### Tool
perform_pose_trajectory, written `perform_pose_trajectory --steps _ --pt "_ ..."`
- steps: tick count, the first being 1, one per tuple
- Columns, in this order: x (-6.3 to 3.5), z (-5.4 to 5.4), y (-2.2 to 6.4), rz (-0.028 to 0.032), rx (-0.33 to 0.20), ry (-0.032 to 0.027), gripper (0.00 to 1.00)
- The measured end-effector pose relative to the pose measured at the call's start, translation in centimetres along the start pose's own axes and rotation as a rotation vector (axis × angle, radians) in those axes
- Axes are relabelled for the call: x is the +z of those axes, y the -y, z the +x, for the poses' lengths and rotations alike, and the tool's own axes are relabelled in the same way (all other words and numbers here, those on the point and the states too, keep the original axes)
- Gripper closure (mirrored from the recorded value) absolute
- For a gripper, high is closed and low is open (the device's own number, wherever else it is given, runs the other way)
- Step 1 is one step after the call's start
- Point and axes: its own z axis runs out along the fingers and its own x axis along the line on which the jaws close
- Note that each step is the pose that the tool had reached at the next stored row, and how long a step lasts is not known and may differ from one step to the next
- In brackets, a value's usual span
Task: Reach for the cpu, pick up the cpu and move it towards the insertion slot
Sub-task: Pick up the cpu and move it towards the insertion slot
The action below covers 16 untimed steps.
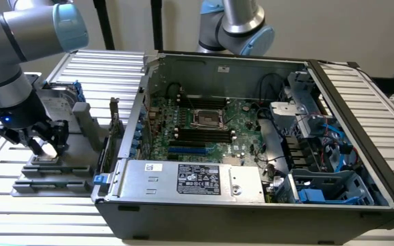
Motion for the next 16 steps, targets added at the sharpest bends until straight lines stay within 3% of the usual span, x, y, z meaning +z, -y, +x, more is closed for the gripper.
perform_pose_trajectory --steps 1,10,16 --pt "0.0 0.0 -0.01 0.0006 0.0 -0.0004 0.44" --pt "-0.1 0.0 -0.02 0.0031 0.001 -0.0053 0.45" --pt "-1.23 0.0 -0.02 0.0029 0.004 -0.0089 0.46"
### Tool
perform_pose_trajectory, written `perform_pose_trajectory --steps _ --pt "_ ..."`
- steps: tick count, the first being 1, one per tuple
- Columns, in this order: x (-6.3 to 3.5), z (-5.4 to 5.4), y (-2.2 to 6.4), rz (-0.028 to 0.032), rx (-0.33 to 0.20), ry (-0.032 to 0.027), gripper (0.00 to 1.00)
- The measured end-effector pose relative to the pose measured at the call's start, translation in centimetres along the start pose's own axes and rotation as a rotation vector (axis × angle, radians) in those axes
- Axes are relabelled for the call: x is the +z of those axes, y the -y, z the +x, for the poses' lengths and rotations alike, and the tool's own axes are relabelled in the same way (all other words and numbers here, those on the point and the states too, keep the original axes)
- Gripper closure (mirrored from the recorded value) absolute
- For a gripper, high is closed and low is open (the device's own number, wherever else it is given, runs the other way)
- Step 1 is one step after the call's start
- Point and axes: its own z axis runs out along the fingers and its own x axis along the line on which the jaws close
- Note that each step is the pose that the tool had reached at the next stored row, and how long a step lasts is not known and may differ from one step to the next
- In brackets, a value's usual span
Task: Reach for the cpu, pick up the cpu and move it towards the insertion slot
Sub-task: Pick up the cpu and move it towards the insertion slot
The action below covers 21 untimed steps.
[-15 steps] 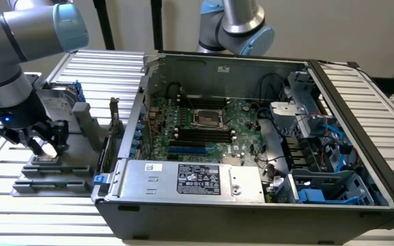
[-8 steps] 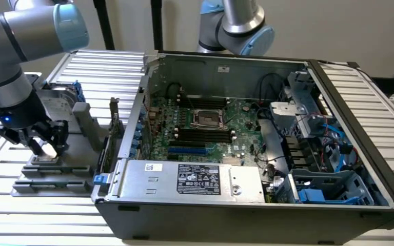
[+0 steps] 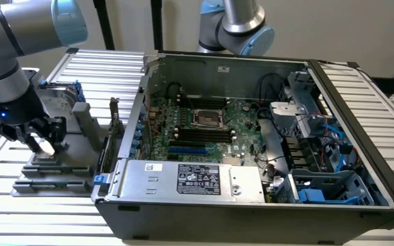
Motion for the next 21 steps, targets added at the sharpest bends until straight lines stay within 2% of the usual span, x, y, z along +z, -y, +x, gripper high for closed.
perform_pose_trajectory --steps 3,12,21 --pt "-1.16 0.0 0.0 0.0005 0.003 -0.0019 0.46" --pt "-5.26 -0.4 0.0 0.0006 0.007 -0.0022 0.46" --pt "-9.38 -1.3 0.03 0.0006 0.009 -0.003 0.46"
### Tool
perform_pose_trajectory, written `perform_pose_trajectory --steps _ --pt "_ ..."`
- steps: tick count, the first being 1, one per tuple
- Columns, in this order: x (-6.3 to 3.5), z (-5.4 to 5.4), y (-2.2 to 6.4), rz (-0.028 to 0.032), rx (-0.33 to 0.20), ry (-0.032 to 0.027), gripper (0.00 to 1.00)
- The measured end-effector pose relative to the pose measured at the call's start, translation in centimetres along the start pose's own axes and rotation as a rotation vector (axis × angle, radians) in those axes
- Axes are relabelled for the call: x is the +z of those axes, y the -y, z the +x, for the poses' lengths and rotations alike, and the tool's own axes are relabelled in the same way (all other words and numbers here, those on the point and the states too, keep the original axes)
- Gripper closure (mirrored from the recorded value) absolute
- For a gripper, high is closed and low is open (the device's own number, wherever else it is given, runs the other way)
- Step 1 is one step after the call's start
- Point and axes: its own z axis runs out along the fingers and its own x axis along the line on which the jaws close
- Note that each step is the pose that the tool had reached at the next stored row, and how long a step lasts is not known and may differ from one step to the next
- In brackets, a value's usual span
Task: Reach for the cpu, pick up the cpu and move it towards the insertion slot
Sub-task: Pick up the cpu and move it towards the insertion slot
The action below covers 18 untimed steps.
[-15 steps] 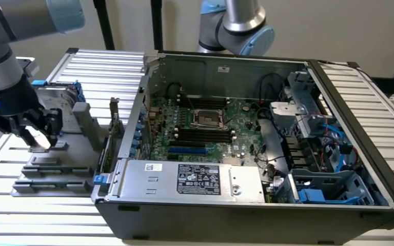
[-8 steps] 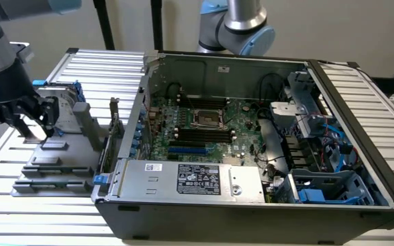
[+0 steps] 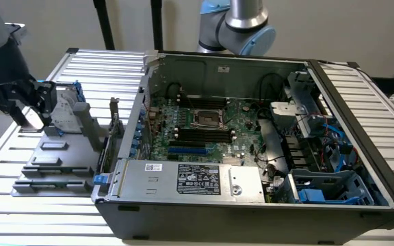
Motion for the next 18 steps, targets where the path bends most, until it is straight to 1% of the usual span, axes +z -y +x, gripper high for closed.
perform_pose_trajectory --steps 5,14,18 --pt "-2.32 -1.5 0.05 -0.0002 0.0 -0.0011 0.46" --pt "-6.5 -5.4 0.19 -0.0002 0.0 -0.006 0.46" --pt "-8.07 -7.2 0.24 -0.0004 0.0 -0.0085 0.46"
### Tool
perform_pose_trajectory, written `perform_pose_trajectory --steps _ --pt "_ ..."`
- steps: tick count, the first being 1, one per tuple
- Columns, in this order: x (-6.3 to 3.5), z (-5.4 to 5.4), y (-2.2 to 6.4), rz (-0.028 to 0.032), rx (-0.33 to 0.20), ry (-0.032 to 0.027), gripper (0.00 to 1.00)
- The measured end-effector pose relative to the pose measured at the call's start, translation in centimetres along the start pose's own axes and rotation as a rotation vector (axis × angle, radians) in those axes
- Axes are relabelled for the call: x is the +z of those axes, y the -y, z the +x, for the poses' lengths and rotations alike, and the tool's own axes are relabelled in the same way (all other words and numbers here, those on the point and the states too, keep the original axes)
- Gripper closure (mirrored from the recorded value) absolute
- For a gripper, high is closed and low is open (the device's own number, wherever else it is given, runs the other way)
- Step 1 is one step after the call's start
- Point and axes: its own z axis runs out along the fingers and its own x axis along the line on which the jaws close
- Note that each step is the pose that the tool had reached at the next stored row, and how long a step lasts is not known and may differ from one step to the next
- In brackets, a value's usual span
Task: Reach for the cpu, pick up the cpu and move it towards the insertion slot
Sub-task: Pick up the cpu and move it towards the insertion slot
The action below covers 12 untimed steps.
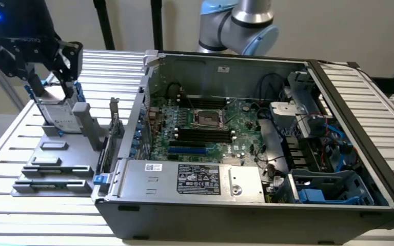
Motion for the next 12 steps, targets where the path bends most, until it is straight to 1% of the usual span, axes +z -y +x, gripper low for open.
perform_pose_trajectory --steps 5,12 --pt "-1.52 -2.3 0.08 -0.0002 0.0 -0.0044 0.46" --pt "-2.53 -5.4 0.2 -0.0037 0.0 -0.0064 0.46"
